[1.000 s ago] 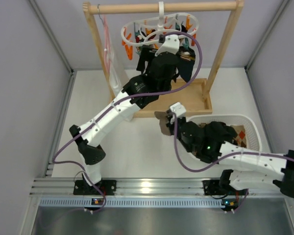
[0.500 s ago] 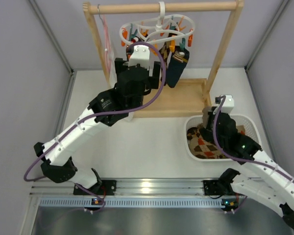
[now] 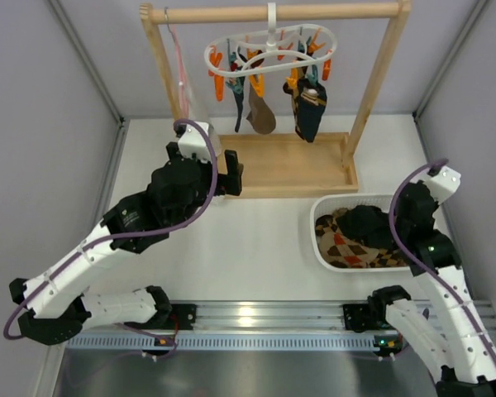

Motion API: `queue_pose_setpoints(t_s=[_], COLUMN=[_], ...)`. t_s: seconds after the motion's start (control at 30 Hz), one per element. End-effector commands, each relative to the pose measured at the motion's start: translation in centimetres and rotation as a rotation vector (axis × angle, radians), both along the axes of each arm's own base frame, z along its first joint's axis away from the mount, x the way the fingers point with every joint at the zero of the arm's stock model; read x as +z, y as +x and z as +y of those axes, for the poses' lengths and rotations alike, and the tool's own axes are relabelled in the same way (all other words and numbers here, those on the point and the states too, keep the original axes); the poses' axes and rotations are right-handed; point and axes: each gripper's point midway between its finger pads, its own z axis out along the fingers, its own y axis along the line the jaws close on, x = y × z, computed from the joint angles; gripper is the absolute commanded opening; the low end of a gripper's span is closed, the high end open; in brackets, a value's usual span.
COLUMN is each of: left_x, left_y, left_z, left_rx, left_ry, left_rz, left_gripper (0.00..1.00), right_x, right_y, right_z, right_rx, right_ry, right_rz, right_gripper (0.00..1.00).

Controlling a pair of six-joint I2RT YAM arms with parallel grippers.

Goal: Remove the socks clipped to the hanger

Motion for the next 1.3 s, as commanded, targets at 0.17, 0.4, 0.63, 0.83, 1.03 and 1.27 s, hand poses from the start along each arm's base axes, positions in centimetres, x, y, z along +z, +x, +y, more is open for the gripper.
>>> queue_pose_setpoints(t_s=[0.17,0.4,0.63,0.83,1.03,1.27], left_x=[0.5,-1.4,-3.0,-3.7,-4.2,-4.5], left_y=[-3.3,-4.4,-5.8,-5.7,-5.8,-5.9], left_z=[1.3,3.3,3.6,5.1,5.2,5.1], left_rx=[-0.105,-0.098,-0.189,-0.132,-0.134,-0.147], left_ry=[-0.115,-0.07,-0.02,-0.025,-0.019,-0.008], left_rz=[0.019,0.026,0.019,0.009,0.011,0.014], left_gripper=[0.98,0.98,0.98,0.98,0.98,0.98], right_x=[-10.8,-12.1,-5.0,0.3,4.9,7.7], right_y=[3.8,3.9,2.0,2.9,4.4,10.7], right_z=[0.8,1.5,-0.9,4.8,15.0,19.0], right_rx=[0.065,0.089,0.031,0.418,1.063,1.146], right_ry=[0.314,0.366,0.228,0.232,0.31,0.172], right_rz=[0.051,0.078,-0.008,-0.177,-0.362,-0.412], right_gripper=[0.0,0.25,0.91,0.99,1.0,0.98])
